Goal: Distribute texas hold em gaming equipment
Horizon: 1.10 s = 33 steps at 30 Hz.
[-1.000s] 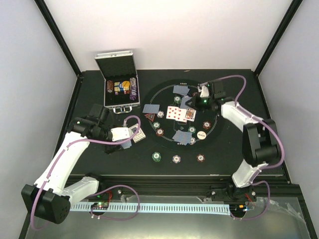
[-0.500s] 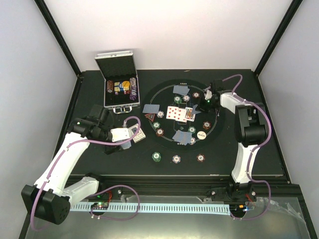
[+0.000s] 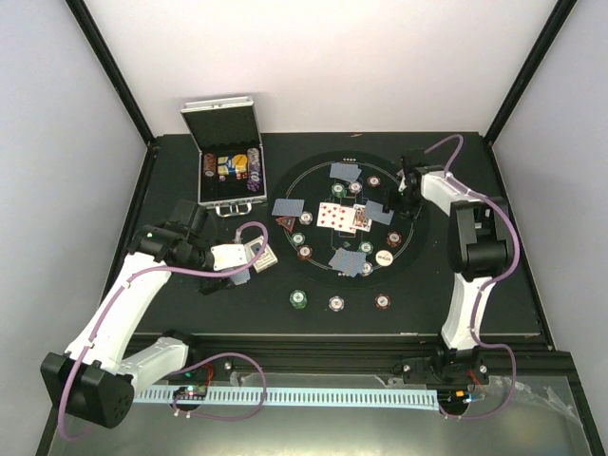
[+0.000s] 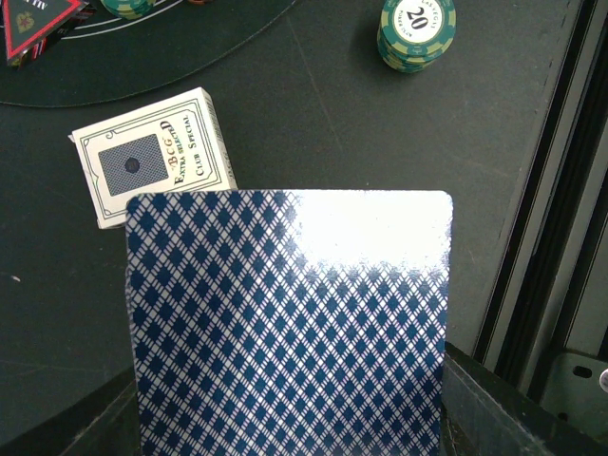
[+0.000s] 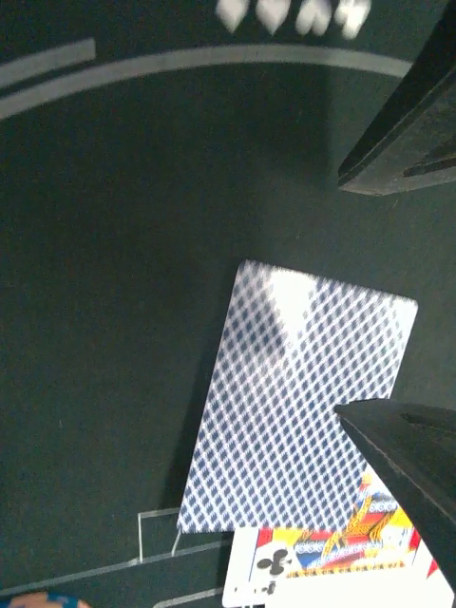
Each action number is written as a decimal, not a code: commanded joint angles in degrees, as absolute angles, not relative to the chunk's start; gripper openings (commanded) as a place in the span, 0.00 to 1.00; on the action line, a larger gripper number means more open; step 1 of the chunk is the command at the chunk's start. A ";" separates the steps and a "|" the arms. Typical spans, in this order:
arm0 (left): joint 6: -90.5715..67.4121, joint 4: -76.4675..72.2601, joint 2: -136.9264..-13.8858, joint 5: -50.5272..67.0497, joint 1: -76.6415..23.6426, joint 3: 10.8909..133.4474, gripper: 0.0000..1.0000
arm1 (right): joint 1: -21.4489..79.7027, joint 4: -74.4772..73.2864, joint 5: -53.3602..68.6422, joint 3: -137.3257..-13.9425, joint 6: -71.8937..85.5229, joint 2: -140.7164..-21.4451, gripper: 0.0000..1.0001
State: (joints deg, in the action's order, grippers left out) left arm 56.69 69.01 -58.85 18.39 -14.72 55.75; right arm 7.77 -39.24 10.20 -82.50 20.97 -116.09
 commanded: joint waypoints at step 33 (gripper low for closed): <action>55.28 69.86 -60.49 22.31 -14.85 59.88 0.02 | 54.41 24.76 42.22 -57.30 64.62 -99.17 0.76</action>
State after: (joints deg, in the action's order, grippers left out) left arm 55.64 69.17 -60.14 20.43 -14.72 57.06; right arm 52.14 18.48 40.36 -55.57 61.36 -97.03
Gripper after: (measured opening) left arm 0.642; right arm 0.770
